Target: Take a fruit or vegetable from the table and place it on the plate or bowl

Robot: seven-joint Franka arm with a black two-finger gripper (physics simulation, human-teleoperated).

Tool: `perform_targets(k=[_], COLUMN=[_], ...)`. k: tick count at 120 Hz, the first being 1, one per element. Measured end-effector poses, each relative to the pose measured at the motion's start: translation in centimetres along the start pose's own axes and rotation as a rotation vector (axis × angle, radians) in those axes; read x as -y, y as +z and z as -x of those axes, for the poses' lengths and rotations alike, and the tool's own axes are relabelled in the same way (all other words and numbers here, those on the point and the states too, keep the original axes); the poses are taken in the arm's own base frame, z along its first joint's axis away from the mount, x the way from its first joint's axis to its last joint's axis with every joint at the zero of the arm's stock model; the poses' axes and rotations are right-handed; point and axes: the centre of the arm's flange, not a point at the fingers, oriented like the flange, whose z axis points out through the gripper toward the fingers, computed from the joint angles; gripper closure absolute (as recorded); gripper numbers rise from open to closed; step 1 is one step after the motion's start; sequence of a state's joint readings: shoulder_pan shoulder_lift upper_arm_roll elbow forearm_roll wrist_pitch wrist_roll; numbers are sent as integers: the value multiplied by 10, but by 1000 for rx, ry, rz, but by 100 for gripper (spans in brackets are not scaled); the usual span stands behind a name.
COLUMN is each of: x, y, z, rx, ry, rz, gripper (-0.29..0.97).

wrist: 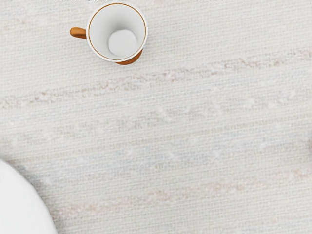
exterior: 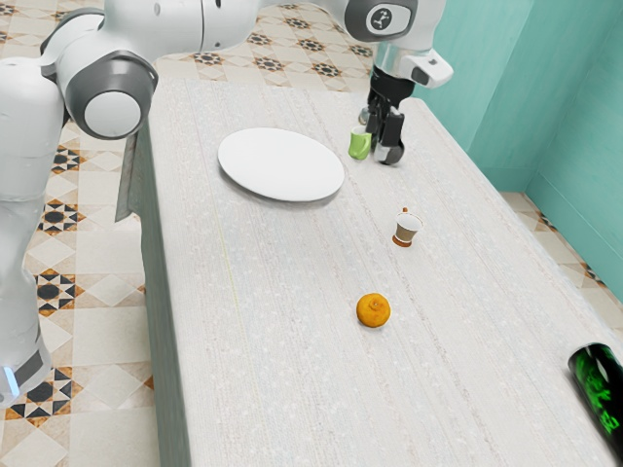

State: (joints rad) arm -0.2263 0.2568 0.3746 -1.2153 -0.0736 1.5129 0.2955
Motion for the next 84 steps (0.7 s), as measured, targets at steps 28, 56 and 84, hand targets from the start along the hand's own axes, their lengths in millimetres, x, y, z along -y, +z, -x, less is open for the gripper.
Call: perform_targets(k=[28, 56, 84], x=[1, -137, -226], y=[-2, -4, 13], z=[0, -20, -16], rx=[-9, -27, 14], ry=[18, 267, 394], rz=[1, 71, 70], gripper=[0, 0, 0])
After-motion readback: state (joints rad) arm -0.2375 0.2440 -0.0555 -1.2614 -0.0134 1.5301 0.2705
